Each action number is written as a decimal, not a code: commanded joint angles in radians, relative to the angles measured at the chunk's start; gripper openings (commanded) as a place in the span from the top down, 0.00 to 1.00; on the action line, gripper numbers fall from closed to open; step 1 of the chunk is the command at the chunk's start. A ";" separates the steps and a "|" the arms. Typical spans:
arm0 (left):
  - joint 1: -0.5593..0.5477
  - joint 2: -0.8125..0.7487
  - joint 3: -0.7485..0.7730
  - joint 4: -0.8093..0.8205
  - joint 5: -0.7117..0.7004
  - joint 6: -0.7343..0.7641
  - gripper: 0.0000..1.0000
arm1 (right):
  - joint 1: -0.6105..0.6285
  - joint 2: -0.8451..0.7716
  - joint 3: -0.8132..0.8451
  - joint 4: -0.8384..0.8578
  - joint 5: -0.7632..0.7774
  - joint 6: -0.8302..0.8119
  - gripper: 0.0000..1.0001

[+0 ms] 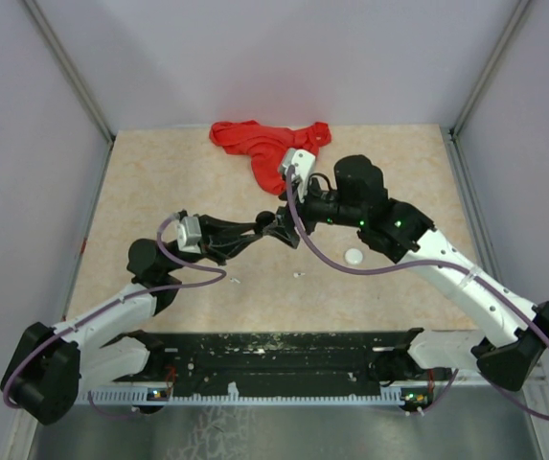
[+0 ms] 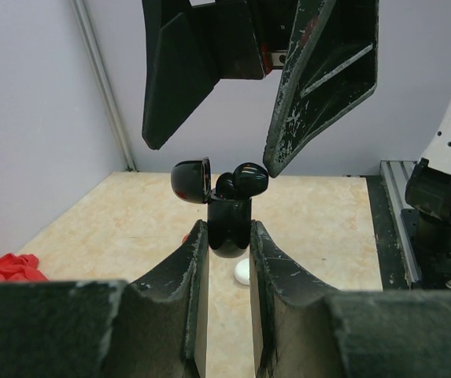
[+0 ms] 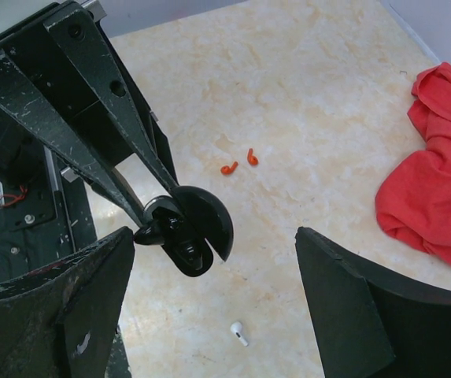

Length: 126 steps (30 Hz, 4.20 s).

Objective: Insert the wireless bluetooth earbuds into the charging case
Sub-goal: Place the earbud in the charging case, then close the charging case, then place the charging case at the center of the board.

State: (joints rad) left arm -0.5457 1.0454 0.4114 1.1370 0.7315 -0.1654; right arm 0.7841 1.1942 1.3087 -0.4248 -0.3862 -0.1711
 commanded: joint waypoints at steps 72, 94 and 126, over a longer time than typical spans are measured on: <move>-0.005 -0.001 0.148 -0.332 0.103 0.176 1.00 | -0.058 -0.076 0.016 -0.163 -0.176 -0.200 0.15; 0.001 0.076 0.242 -0.480 0.223 0.173 1.00 | -0.149 -0.078 -0.259 0.156 -0.443 -0.243 0.37; 0.001 0.105 0.245 -0.431 0.230 0.090 1.00 | -0.149 -0.007 -0.245 0.155 -0.451 -0.214 0.87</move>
State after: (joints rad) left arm -0.5472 1.1507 0.6319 0.6651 0.9665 -0.0715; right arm 0.6384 1.1816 1.0451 -0.2909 -0.8139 -0.3897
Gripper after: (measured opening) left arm 0.274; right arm 0.222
